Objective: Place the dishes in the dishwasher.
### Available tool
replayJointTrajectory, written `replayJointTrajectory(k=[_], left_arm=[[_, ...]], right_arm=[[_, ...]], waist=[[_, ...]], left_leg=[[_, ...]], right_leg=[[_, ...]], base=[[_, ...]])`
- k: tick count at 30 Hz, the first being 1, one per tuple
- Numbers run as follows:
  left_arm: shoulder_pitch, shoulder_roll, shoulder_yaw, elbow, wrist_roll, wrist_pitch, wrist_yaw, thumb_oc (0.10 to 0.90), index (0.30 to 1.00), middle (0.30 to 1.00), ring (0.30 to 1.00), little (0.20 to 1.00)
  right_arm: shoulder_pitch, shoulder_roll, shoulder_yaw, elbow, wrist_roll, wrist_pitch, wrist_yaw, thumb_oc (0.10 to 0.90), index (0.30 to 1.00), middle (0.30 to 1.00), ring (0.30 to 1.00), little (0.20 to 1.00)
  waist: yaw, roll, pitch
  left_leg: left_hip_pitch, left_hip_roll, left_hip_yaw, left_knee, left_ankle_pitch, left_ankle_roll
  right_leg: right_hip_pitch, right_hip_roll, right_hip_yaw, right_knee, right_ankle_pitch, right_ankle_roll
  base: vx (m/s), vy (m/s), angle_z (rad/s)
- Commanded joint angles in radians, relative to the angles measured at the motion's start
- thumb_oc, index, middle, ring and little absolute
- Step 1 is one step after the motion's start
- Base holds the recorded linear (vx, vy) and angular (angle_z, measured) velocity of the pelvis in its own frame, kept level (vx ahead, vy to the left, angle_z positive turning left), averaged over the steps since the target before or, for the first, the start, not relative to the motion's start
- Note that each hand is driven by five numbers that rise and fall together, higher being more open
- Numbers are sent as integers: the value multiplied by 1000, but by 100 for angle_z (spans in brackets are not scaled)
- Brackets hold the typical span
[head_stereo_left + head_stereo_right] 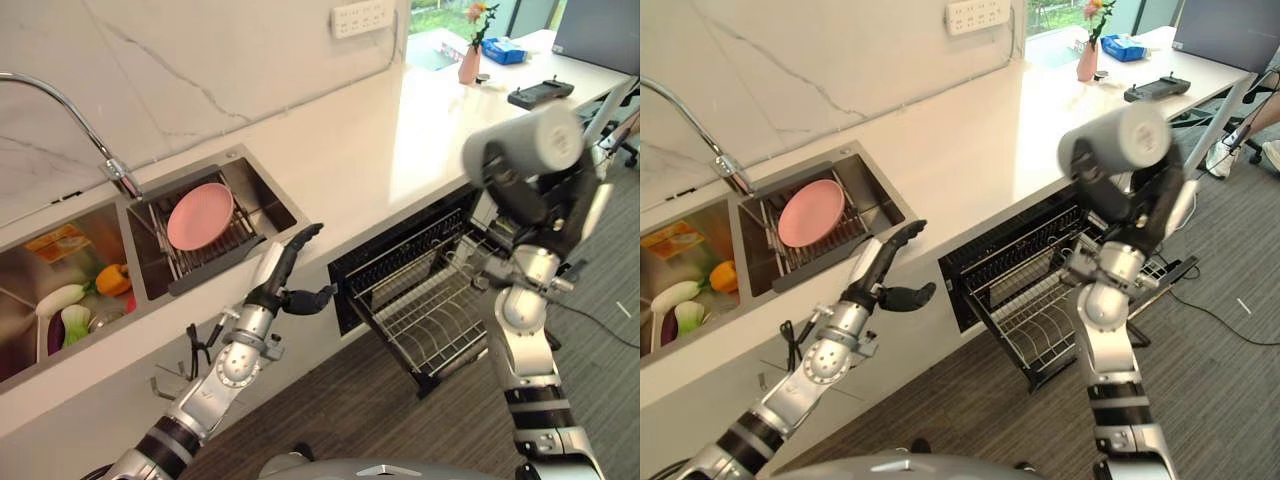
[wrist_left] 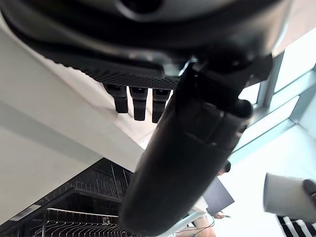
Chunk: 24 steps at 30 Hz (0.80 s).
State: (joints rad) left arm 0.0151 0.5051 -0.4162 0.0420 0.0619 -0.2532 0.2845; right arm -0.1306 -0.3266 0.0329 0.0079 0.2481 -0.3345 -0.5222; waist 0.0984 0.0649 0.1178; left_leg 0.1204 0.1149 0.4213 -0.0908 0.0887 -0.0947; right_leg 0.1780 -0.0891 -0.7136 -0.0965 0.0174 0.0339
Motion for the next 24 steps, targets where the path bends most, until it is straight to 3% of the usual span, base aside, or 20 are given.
replayJointTrajectory(k=[1, 6, 16, 19, 24], left_arm=[[35, 46, 15, -50, -81, -38, -69, 800, 900, 900, 900, 900], [157, 43, 92, 158, -16, -48, -82, 800, 900, 900, 900, 900], [243, 59, 83, 346, 73, -76, -129, 800, 900, 900, 900, 900], [257, 50, 68, 394, 78, -63, -165, 800, 900, 900, 900, 900], [260, -41, 90, 588, 42, 14, -219, 800, 900, 900, 900, 900]], right_arm=[[-39, -68, -17, -49, 29, -35, 137, 400, 300, 300, 300, 300], [52, -113, -22, 100, -16, -6, 186, 400, 300, 300, 300, 300], [75, -172, -61, 311, -86, 2, 158, 400, 300, 300, 300, 300], [56, -201, -27, 407, -87, 43, 188, 400, 300, 300, 300, 300], [-69, -246, 85, 603, -85, 108, 251, 400, 300, 300, 300, 300]], waist=[[25, 4, -81], [53, -12, -69], [86, -17, -60], [95, -20, -56], [106, -22, -48]], left_leg=[[-15, 64, 37, 14, 43, -37], [-32, 72, 20, 15, 58, -45], [-65, 82, -10, 15, 76, -55], [-71, 84, -14, 15, 78, -57], [-81, 87, -14, 15, 82, -59]], right_leg=[[26, -60, 16, 17, -39, 94], [28, -55, -5, 17, -44, 90], [27, -48, -47, 16, -48, 89], [24, -47, -51, 16, -48, 89], [15, -49, -50, 16, -46, 86]], base=[[0, 0, 0], [-8, -25, 11], [-8, -7, 17], [-17, 2, 3], [-17, 8, 2]])
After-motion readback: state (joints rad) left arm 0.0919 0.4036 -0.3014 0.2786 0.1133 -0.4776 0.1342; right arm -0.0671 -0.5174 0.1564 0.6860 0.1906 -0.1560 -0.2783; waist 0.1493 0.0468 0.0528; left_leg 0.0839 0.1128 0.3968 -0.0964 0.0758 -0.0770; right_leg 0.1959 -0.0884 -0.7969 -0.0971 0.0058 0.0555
